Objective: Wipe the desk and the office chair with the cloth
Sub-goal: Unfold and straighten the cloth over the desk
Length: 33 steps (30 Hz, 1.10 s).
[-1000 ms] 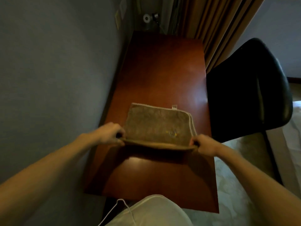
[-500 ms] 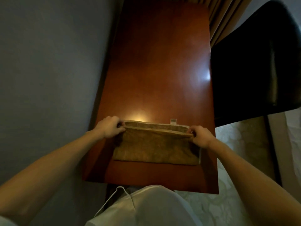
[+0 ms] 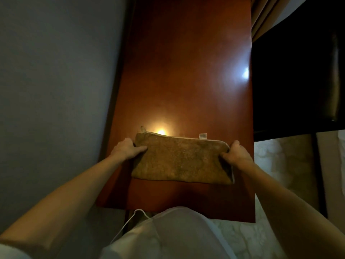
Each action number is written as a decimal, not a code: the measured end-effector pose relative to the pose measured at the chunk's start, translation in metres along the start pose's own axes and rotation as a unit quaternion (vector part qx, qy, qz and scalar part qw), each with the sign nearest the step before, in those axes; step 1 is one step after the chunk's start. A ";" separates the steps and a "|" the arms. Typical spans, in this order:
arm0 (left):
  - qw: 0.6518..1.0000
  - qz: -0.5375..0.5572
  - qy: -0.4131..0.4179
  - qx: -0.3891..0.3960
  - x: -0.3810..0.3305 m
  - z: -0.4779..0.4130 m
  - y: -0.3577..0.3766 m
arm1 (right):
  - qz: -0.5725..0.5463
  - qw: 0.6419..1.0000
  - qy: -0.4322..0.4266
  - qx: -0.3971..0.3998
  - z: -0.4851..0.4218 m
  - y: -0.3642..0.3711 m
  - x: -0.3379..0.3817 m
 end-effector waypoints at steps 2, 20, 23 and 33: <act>1.000 0.011 -0.011 0.015 0.008 0.003 0.013 | -0.064 0.997 0.039 0.026 -0.001 0.005 -0.005; 0.968 0.249 -0.018 -0.023 0.039 0.023 0.050 | -0.143 0.984 -0.103 -0.006 0.031 0.016 0.046; 0.964 0.221 0.007 -0.149 0.041 0.036 0.052 | -0.116 0.975 -0.191 -0.006 0.049 0.026 0.098; 0.911 0.409 -0.003 -0.045 0.053 0.049 0.046 | -0.151 0.932 -0.274 0.183 0.073 0.090 0.160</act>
Point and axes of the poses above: each hand's wrist, its own z-axis away from the middle knuckle, its own y-axis out of the palm, x = y × z, the point moved 1 cm from there along -z, towards the middle knuckle, and after that the axes turned 6 degrees about -y, right-handed, at the moved point
